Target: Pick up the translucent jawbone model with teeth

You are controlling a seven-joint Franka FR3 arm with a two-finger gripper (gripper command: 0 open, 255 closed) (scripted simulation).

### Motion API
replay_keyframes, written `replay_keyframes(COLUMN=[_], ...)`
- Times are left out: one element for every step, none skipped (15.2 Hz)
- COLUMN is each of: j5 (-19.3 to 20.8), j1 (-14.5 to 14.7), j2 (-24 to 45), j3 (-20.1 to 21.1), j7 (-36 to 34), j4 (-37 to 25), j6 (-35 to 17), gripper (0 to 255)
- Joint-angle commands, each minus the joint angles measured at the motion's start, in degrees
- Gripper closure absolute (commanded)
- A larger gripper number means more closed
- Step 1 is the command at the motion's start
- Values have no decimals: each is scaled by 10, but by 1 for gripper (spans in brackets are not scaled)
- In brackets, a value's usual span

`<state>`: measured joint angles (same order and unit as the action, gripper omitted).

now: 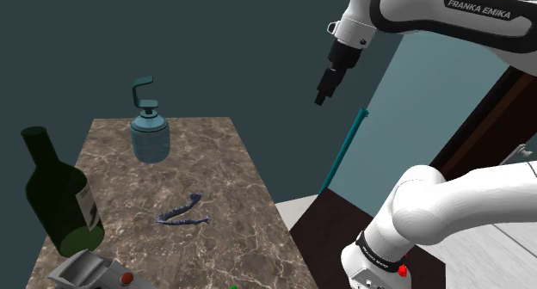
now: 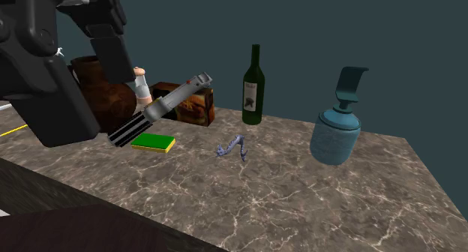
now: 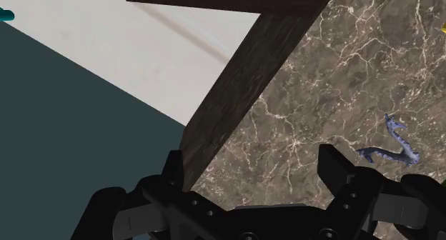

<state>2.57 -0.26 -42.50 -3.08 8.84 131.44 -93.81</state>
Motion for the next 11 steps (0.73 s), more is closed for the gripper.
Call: replay_keyframes(j5=[0,-4,-8,-12,-16,-19,-23,-26,-29,-32,-34], j1=[0,4,9,13,18,23,27,32,36,40,45], j2=[0,2,4,8,12,16,22,29,36,44,53], j3=[0,8,17,25,33,42,51,59,68,77,86], j7=[0,-7,-14,-20,-27,-34,-41,-48,-55,-62,-69], j4=[0,12,23,34,44,53,62,70,77,83,89], j6=[0,-17,-34,-51,-69,-86,-104,-122,-139,-157,-175], gripper=[0,0,0,0,0,0,0,0,0,0,0])
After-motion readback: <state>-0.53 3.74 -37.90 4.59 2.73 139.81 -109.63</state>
